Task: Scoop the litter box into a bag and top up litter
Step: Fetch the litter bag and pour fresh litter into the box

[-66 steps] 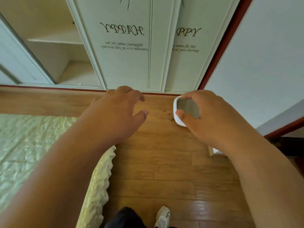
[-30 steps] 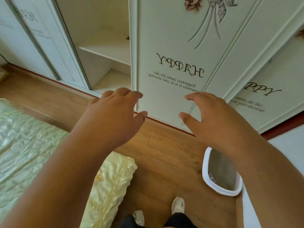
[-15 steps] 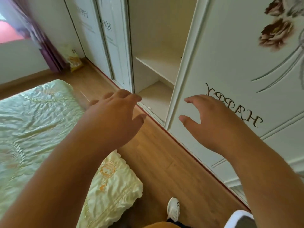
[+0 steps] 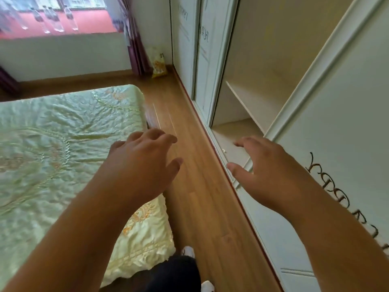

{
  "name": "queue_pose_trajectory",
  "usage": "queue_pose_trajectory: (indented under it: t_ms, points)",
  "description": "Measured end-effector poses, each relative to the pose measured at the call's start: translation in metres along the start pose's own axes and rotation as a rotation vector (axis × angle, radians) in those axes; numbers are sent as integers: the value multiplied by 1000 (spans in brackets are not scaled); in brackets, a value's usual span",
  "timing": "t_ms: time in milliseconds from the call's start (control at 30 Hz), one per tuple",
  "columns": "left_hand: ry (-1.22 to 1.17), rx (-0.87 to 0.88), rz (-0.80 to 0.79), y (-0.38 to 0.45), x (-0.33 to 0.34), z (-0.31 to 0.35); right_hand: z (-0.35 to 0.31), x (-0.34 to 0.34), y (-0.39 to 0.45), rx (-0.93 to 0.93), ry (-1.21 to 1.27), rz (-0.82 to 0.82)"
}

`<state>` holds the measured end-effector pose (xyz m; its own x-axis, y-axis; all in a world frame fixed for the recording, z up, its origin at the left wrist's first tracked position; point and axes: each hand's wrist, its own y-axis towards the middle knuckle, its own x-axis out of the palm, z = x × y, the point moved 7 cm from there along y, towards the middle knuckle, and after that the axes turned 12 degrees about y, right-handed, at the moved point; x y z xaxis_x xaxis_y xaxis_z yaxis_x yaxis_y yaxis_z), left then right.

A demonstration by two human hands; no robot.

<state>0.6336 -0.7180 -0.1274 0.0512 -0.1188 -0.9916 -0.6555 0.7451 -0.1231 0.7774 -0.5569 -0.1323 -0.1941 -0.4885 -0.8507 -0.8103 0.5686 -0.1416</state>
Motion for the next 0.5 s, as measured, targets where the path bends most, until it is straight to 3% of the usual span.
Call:
queue_pose_trajectory:
  t_ms: [267,500]
  points:
    - [-47,-60,-21,89,12,-19,2,-6,100,-43,-55,-52]
    - [-91,-110,6,205,4,-72,-32,-19,237,-103,-114,-41]
